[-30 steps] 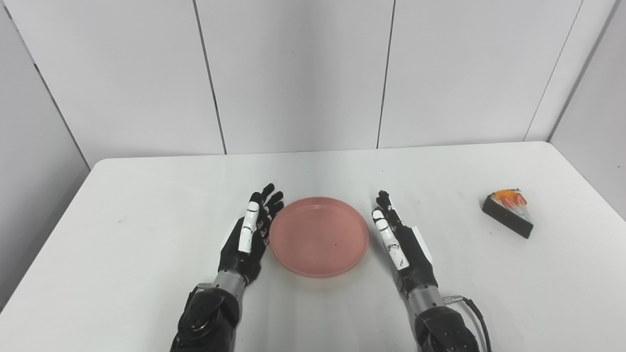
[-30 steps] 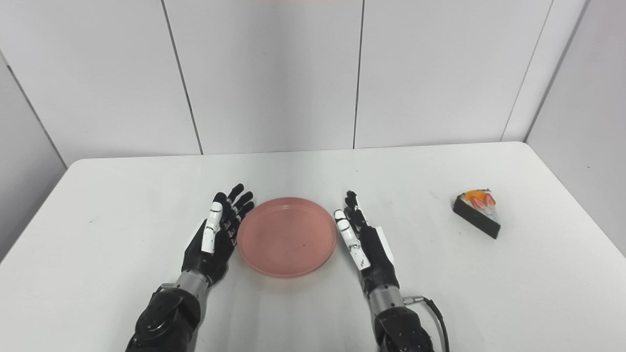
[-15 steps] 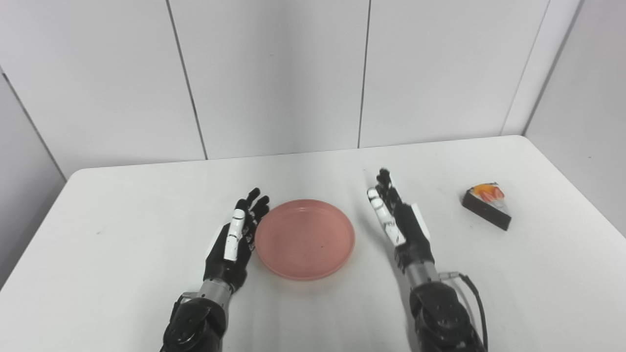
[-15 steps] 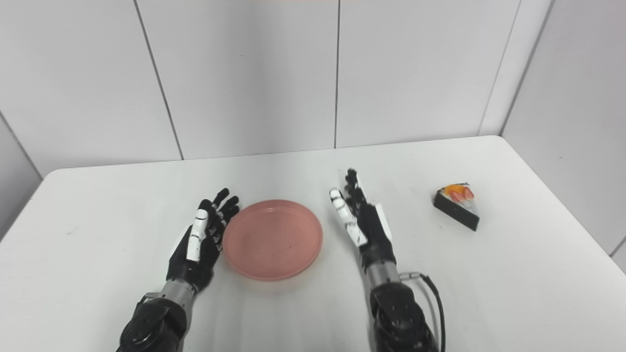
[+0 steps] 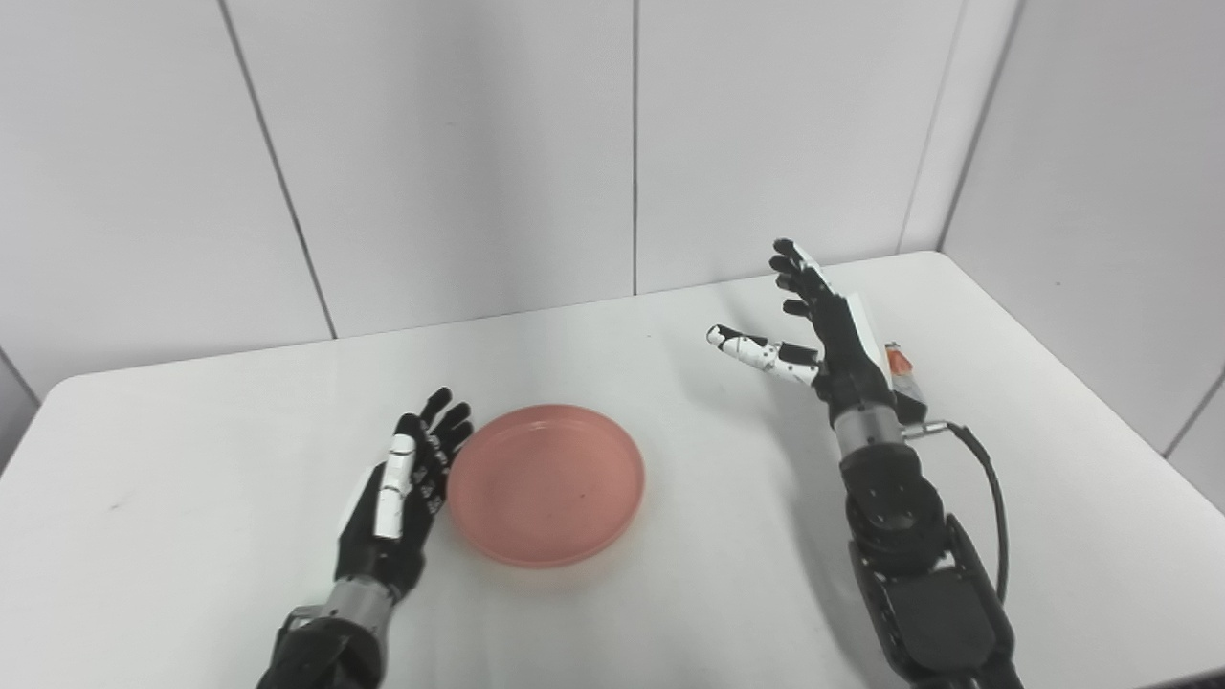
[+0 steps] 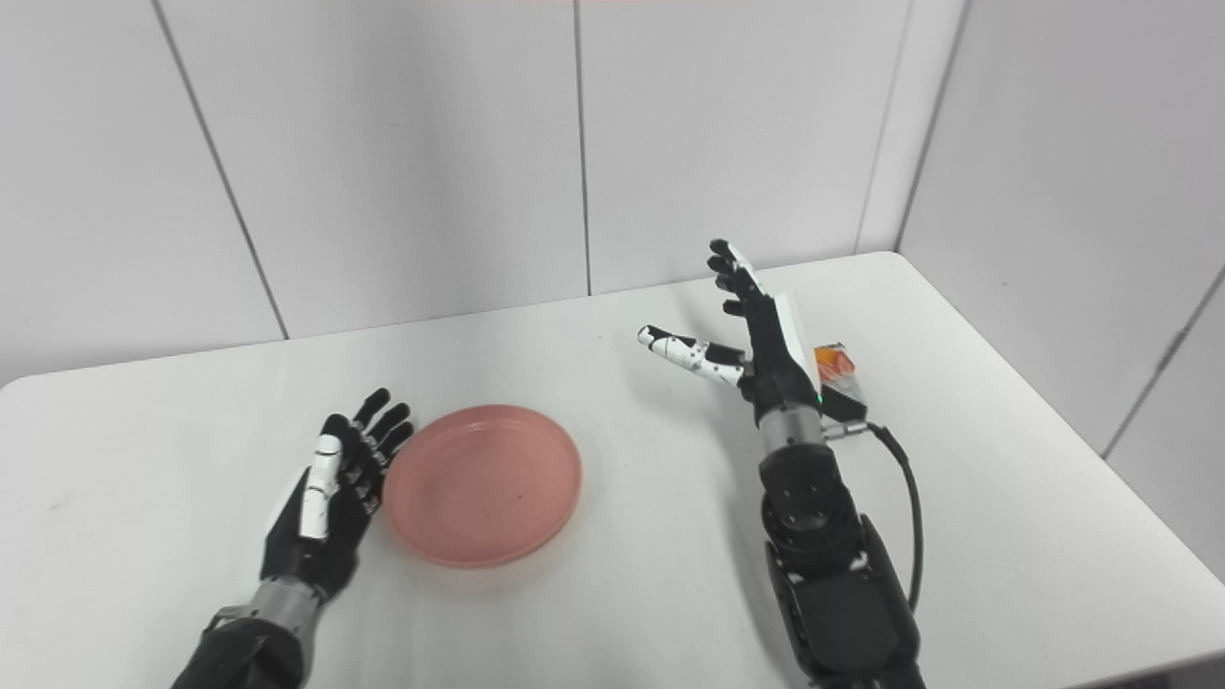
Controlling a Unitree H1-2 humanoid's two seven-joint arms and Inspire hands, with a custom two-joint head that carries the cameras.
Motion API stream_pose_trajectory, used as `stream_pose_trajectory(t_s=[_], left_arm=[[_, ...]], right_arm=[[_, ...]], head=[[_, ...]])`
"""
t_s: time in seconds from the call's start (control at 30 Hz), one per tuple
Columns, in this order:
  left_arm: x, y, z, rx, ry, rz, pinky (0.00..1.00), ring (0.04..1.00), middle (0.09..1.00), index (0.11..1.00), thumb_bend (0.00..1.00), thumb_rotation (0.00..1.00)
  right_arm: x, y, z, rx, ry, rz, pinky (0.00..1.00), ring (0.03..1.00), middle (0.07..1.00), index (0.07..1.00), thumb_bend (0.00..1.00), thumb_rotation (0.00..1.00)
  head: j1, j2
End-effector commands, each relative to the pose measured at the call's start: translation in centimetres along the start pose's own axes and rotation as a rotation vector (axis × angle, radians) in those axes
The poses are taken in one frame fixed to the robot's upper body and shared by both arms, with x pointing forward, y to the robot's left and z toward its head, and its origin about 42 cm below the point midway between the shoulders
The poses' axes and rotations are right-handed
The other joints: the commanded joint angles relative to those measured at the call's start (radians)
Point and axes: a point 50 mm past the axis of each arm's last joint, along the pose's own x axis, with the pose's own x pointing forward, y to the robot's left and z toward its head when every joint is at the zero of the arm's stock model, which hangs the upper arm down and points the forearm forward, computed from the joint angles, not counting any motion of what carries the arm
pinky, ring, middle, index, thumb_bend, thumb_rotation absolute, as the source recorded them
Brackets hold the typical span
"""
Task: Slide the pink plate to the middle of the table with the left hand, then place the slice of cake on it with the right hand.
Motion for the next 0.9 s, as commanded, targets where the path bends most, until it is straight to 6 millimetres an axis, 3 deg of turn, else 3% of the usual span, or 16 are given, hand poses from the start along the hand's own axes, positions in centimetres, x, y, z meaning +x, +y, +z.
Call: stream_pose_trajectory(t_s=[0.0,0.2,0.37,0.6,0.87], left_arm=[[-0.4,1.5,-0.9,-0.005,0.028,0.009,0.94,0.939,0.923,0.913,0.67,1.0],[-0.2,2.9,-1.4,-0.013,0.021,0.005,0.93,0.931,0.919,0.907,0.69,1.0],[-0.2,3.9,-1.9,-0.02,0.017,0.004,0.92,0.922,0.91,0.89,0.72,0.98],[0.0,4.7,-2.4,-0.023,0.032,0.016,0.89,0.907,0.896,0.873,0.75,0.97],[0.1,5.2,-2.7,-0.035,0.04,0.01,0.89,0.91,0.901,0.876,0.73,0.98]], right_arm=[[1.6,-1.5,2.4,-0.027,-0.055,-0.065,0.79,0.849,0.858,0.871,0.62,0.24],[2.1,-2.4,2.3,-0.084,-0.025,-0.099,0.76,0.832,0.854,0.87,0.63,0.21],[2.5,-3.5,2.1,-0.273,0.014,-0.159,0.74,0.84,0.871,0.865,0.65,0.21],[3.3,-4.6,1.5,-0.334,0.08,-0.187,0.73,0.846,0.891,0.869,0.66,0.18],[3.8,-6.2,-0.2,-0.394,0.132,-0.202,0.71,0.835,0.89,0.862,0.72,0.23]], head=[[-0.023,-0.007],[-0.067,-0.017],[-0.093,-0.027],[-0.114,-0.034],[-0.119,-0.031]])
